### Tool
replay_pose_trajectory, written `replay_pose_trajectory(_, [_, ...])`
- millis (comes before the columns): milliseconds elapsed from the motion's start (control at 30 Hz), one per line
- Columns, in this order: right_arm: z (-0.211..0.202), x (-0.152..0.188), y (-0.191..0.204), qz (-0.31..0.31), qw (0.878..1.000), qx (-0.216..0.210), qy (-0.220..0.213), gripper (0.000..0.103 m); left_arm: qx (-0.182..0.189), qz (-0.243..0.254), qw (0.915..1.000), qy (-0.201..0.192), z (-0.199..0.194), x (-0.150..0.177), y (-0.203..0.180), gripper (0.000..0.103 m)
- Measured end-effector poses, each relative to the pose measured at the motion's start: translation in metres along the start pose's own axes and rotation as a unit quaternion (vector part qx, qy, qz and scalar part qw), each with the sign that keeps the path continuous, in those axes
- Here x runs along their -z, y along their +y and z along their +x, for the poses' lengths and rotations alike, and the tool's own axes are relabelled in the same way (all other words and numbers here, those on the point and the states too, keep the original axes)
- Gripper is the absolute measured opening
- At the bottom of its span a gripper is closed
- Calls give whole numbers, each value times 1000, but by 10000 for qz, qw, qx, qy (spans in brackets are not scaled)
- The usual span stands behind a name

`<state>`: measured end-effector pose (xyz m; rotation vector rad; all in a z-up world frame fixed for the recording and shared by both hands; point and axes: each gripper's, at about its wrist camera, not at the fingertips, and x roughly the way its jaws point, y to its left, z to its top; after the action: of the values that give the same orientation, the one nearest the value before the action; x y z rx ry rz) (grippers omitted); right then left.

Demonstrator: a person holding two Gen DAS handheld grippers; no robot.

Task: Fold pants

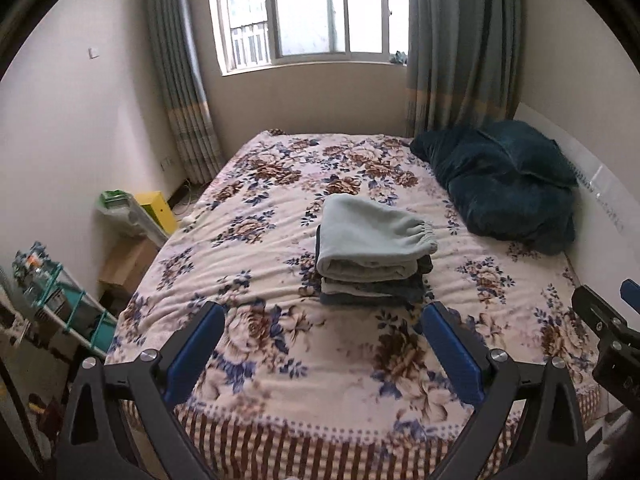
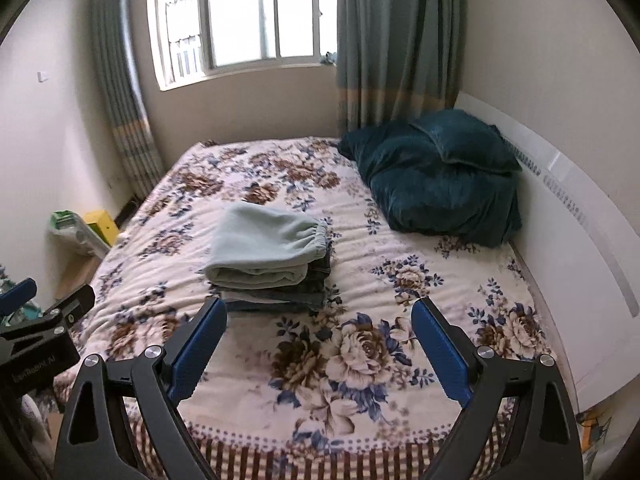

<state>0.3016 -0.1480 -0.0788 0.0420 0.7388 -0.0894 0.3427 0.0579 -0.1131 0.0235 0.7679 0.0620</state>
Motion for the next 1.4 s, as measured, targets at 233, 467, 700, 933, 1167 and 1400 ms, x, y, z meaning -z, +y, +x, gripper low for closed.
replay_pose_trajectory(233, [-105,17,-7,-164,9995,-116,-257,96,-76,-239,9994,-239,-81,12,10,101])
replay_pose_trajectory(467, [-194,33,1,-388,9983,-100,-428,96,32,-77,9993,-363,-136,26,15,101])
replay_pose_trajectory(700, [-255,44,11,-362,9981,-161,-463,96,81,-29,9991,-413,-166,36,28,101])
replay_pose_trajectory(933, [-280,51,22,-356,9978,-307,-466,96,45,-75,9983,-583,-188,46,34,101])
replay_pose_trajectory(1167, [-275,47,20,-259,9973,-410,-543,100,30,-141,9982,-587,-182,42,38,103])
replay_pose_trajectory(1400, [-245,23,19,-203,9973,-244,-667,100,-152,-79,9978,-646,-159,28,28,103])
